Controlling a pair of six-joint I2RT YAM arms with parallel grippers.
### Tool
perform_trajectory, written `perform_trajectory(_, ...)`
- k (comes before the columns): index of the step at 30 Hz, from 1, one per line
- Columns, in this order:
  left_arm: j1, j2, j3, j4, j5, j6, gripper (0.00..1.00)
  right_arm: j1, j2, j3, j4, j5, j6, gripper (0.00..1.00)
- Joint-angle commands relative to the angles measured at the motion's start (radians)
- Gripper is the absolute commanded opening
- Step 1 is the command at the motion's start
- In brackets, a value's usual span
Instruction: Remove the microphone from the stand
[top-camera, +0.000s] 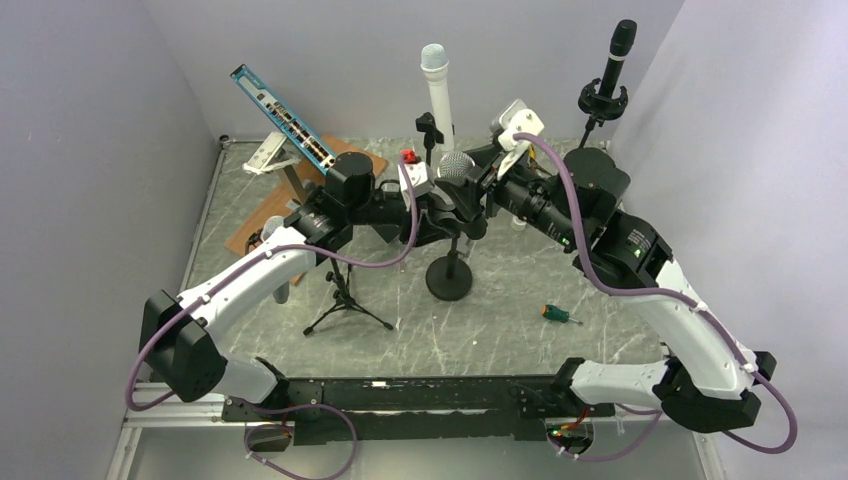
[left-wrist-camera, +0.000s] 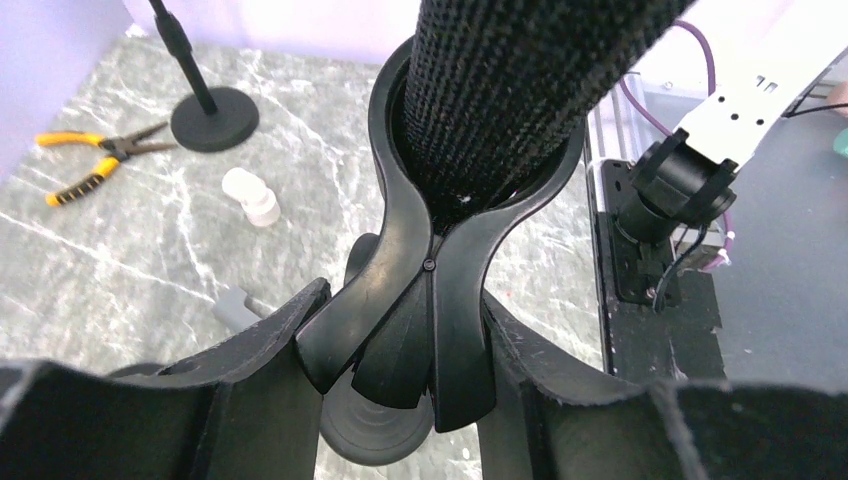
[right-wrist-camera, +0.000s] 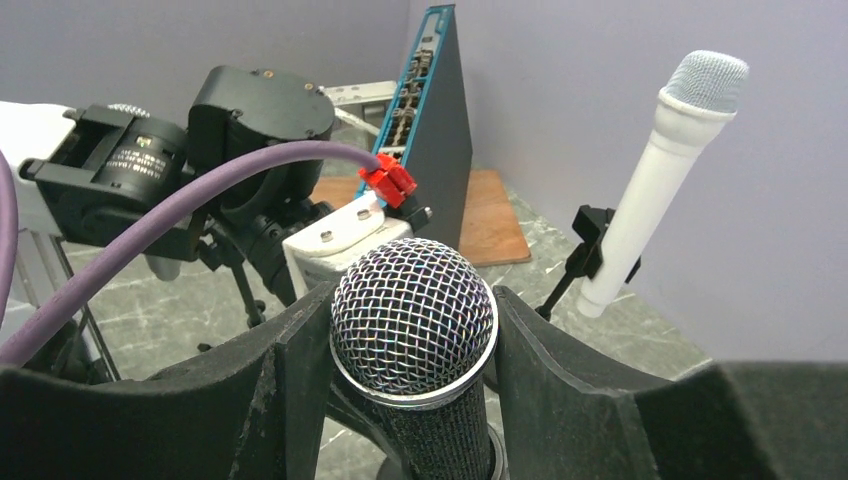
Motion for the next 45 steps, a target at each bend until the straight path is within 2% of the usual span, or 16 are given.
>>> perform_trajectory(1,-0.001,0.004,-0.028,-0.035,-0.008,0.0,0.0,0.005,-0.016,0.208,0.277,0.023,-0.062,0.0)
perform_trajectory(5,-0.001,-0.001,-0.035,-0.025,-0.002,-0.004,0.0,0.004,-0.01,0.226,0.271,-0.026,-0.052,0.0)
perform_trajectory(10,0.0,-0.017,-0.036,-0.022,0.029,0.001,0.0,0.005,-0.071,0.063,0.279,-0.057,-0.032,0.0)
perform_trajectory(11,-0.001,-0.027,-0.046,-0.006,0.037,-0.005,0.07,0.006,-0.089,0.022,0.288,-0.065,-0.026,0.0)
perform_trajectory(13,-0.001,-0.054,-0.08,0.042,0.028,-0.034,0.33,0.005,-0.119,-0.05,0.306,-0.072,-0.012,0.0)
perform_trajectory(15,0.0,-0.072,-0.099,0.082,0.021,-0.055,0.52,0.006,-0.13,-0.088,0.308,-0.072,-0.001,0.0)
perform_trajectory(17,-0.001,-0.069,-0.084,0.072,0.032,-0.054,0.61,0.005,-0.126,-0.104,0.304,-0.072,0.007,0.0)
perform_trajectory(21,0.0,-0.061,-0.06,0.058,0.036,-0.052,0.69,0.005,-0.113,-0.109,0.291,-0.078,0.012,0.0)
perform_trajectory(34,-0.003,-0.069,-0.042,0.099,0.045,-0.081,0.72,0.005,-0.1,-0.106,0.27,-0.09,0.015,0.0)
perform_trajectory(39,-0.016,-0.049,-0.022,0.091,0.022,-0.081,0.68,0.004,-0.103,-0.111,0.278,-0.09,0.019,0.0)
perform_trajectory(41,-0.021,-0.042,-0.021,0.104,0.022,-0.099,0.6,0.005,-0.101,-0.113,0.277,-0.092,0.021,0.0)
perform_trajectory(43,-0.03,-0.033,-0.012,0.094,0.009,-0.112,0.41,0.004,-0.101,-0.118,0.276,-0.089,0.021,0.0)
perform_trajectory(45,-0.034,-0.026,-0.007,0.071,-0.006,-0.102,0.04,0.005,-0.102,-0.116,0.277,-0.086,0.021,0.0)
